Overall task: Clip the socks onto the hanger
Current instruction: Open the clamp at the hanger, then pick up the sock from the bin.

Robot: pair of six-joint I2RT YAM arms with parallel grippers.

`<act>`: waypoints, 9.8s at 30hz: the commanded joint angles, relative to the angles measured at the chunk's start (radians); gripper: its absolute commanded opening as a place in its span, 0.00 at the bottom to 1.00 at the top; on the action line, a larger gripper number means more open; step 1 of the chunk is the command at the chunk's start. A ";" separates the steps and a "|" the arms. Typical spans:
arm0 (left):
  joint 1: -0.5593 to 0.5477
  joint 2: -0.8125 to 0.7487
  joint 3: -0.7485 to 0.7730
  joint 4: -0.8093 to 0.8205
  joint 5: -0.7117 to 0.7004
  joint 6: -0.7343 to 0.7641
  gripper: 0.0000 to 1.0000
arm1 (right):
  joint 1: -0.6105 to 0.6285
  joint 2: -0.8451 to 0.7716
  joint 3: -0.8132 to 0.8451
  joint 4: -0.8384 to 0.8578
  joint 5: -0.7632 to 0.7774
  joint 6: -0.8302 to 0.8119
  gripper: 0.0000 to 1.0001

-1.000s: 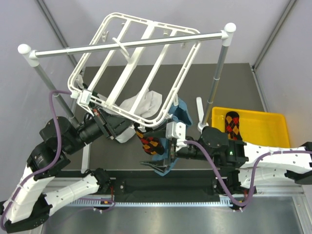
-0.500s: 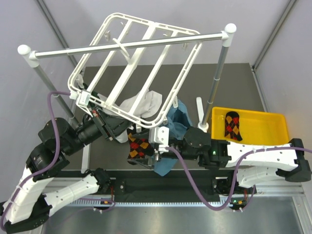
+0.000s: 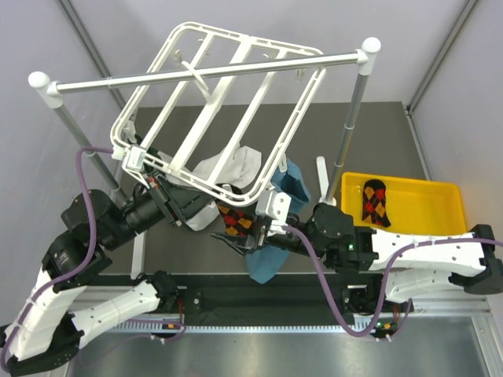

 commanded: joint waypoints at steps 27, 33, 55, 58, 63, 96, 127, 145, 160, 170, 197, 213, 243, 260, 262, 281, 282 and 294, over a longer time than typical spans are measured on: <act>0.000 0.031 0.001 0.079 0.029 -0.013 0.00 | -0.012 0.083 0.067 0.182 0.123 0.017 0.27; 0.000 0.026 -0.005 0.087 0.032 -0.018 0.00 | -0.010 0.109 0.093 0.176 0.178 0.051 0.02; -0.002 -0.245 -0.310 0.478 0.018 -0.010 0.77 | -0.096 -0.004 -0.006 0.030 0.042 0.746 0.00; 0.000 -0.215 -0.301 0.484 0.040 -0.025 0.77 | -0.116 -0.012 -0.032 0.077 -0.028 0.824 0.00; 0.000 -0.181 -0.300 0.504 0.052 -0.036 0.77 | -0.122 -0.004 -0.035 0.107 -0.079 0.872 0.00; 0.000 -0.144 -0.323 0.542 -0.061 -0.053 0.56 | -0.159 -0.038 -0.071 0.164 -0.150 0.916 0.00; 0.000 -0.121 -0.243 0.311 -0.156 -0.035 0.00 | -0.177 -0.557 -0.086 -0.820 0.149 0.694 0.87; 0.000 -0.107 -0.228 0.309 -0.138 -0.030 0.00 | -0.177 -0.701 -0.189 -0.873 0.199 0.757 1.00; 0.000 -0.109 -0.226 0.312 -0.133 -0.038 0.00 | -0.160 -0.141 0.089 -0.440 -0.722 0.682 1.00; -0.002 -0.118 -0.215 0.291 -0.141 -0.025 0.00 | -0.113 -0.318 0.061 -0.576 -0.439 0.629 1.00; 0.000 -0.141 -0.215 0.274 -0.115 -0.028 0.00 | -0.261 -0.503 -0.035 -1.781 1.157 1.631 0.79; 0.000 -0.178 -0.235 0.265 -0.123 -0.052 0.00 | -1.400 -0.369 -0.463 -0.844 0.122 0.784 0.84; 0.000 -0.162 -0.241 0.271 -0.084 -0.035 0.00 | -1.501 -0.352 -0.396 -0.775 0.191 0.734 0.00; 0.000 -0.179 -0.255 0.295 -0.072 -0.044 0.00 | -1.506 -0.194 -0.485 -0.680 0.185 0.804 0.82; 0.000 -0.181 -0.255 0.294 -0.067 -0.045 0.00 | -1.515 -0.127 -0.508 -0.661 0.185 0.833 0.81; -0.002 -0.184 -0.267 0.295 -0.064 -0.038 0.00 | -1.538 -0.090 -0.465 -0.655 0.139 0.801 0.00; -0.002 -0.181 -0.268 0.295 -0.064 -0.038 0.00 | -1.538 -0.157 -0.432 -0.701 0.131 0.795 0.00; -0.002 -0.175 -0.257 0.294 -0.063 -0.029 0.00 | -1.538 -0.421 -0.224 -0.913 0.093 0.749 0.00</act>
